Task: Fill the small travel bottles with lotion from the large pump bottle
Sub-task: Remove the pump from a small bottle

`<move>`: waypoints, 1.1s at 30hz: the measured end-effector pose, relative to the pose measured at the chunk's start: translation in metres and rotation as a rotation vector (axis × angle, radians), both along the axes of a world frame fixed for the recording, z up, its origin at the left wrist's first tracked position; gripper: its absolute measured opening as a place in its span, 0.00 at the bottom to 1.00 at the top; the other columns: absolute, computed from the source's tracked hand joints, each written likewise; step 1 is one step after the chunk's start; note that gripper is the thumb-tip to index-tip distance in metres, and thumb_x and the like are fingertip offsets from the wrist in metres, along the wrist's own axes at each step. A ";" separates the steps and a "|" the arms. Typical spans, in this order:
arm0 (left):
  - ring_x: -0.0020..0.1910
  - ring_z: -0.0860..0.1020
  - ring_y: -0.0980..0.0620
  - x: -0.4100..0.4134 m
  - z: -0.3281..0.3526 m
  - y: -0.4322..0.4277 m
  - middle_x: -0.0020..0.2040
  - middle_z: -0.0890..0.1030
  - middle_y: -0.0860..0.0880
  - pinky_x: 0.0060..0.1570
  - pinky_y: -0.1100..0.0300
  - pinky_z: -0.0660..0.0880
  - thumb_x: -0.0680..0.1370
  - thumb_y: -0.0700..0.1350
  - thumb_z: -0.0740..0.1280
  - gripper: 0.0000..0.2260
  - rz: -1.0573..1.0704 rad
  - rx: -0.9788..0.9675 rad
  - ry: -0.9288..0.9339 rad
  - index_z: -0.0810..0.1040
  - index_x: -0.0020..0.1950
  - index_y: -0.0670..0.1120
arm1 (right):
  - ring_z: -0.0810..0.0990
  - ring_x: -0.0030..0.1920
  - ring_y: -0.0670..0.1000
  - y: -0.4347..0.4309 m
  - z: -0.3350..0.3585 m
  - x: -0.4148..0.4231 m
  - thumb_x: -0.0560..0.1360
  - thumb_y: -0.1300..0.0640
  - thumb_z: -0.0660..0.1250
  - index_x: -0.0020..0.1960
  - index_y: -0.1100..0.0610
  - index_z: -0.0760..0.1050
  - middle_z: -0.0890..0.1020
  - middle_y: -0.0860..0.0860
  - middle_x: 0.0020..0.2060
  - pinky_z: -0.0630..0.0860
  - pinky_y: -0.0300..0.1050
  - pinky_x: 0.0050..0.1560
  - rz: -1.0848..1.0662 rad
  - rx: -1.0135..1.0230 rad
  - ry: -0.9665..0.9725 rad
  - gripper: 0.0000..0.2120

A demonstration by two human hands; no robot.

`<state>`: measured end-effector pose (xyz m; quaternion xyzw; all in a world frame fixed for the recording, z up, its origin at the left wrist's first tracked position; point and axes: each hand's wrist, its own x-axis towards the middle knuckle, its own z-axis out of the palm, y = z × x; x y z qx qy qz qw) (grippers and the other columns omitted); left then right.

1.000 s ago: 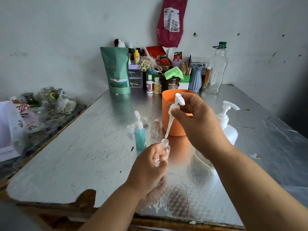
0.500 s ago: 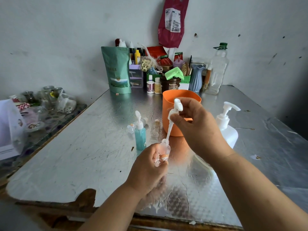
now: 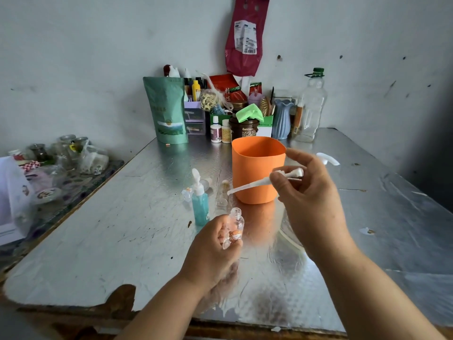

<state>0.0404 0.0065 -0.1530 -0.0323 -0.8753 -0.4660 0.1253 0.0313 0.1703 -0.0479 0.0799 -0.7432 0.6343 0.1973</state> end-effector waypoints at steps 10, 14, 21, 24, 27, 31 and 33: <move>0.50 0.79 0.62 0.005 -0.004 0.006 0.48 0.80 0.58 0.53 0.63 0.77 0.73 0.48 0.74 0.13 -0.014 0.014 0.050 0.73 0.50 0.60 | 0.83 0.40 0.51 0.061 -0.010 0.032 0.70 0.55 0.71 0.44 0.57 0.79 0.83 0.52 0.36 0.82 0.44 0.47 -0.042 -0.505 -0.065 0.06; 0.51 0.79 0.67 0.009 0.000 0.008 0.51 0.80 0.63 0.51 0.69 0.75 0.71 0.51 0.75 0.16 -0.032 0.009 0.021 0.70 0.52 0.63 | 0.83 0.42 0.50 0.089 -0.015 0.038 0.68 0.55 0.71 0.46 0.59 0.77 0.83 0.51 0.36 0.82 0.43 0.52 -0.127 -0.685 -0.090 0.10; 0.50 0.79 0.65 0.009 -0.002 0.012 0.51 0.81 0.62 0.53 0.60 0.78 0.71 0.52 0.75 0.19 0.012 -0.025 0.020 0.70 0.54 0.63 | 0.84 0.49 0.51 0.123 -0.050 0.024 0.78 0.57 0.66 0.59 0.59 0.76 0.82 0.52 0.46 0.79 0.46 0.56 -0.333 -0.584 -0.273 0.11; 0.50 0.80 0.64 0.010 -0.002 0.012 0.50 0.81 0.63 0.53 0.59 0.78 0.71 0.51 0.75 0.19 0.013 -0.040 0.017 0.69 0.52 0.66 | 0.84 0.47 0.49 0.126 -0.069 0.008 0.80 0.59 0.63 0.65 0.58 0.73 0.82 0.50 0.47 0.80 0.48 0.53 -0.381 -0.216 -0.401 0.14; 0.50 0.79 0.64 0.010 -0.001 0.013 0.50 0.79 0.64 0.54 0.59 0.78 0.71 0.50 0.75 0.19 0.015 -0.058 0.024 0.68 0.51 0.66 | 0.80 0.51 0.54 0.118 -0.085 -0.004 0.77 0.60 0.62 0.67 0.55 0.70 0.81 0.52 0.54 0.78 0.51 0.53 -0.401 0.217 -0.467 0.18; 0.50 0.79 0.64 0.009 -0.001 0.013 0.49 0.79 0.64 0.53 0.61 0.78 0.71 0.50 0.75 0.20 0.017 -0.067 0.030 0.67 0.51 0.66 | 0.73 0.62 0.57 0.108 -0.092 -0.009 0.75 0.62 0.62 0.69 0.58 0.66 0.72 0.57 0.65 0.69 0.47 0.56 -0.366 0.448 -0.437 0.22; 0.49 0.79 0.65 0.008 -0.002 0.012 0.49 0.79 0.64 0.51 0.63 0.78 0.71 0.50 0.76 0.19 0.019 -0.064 0.032 0.68 0.51 0.65 | 0.72 0.63 0.57 0.106 -0.090 -0.010 0.75 0.60 0.64 0.69 0.58 0.65 0.70 0.57 0.66 0.67 0.46 0.55 -0.347 0.511 -0.443 0.23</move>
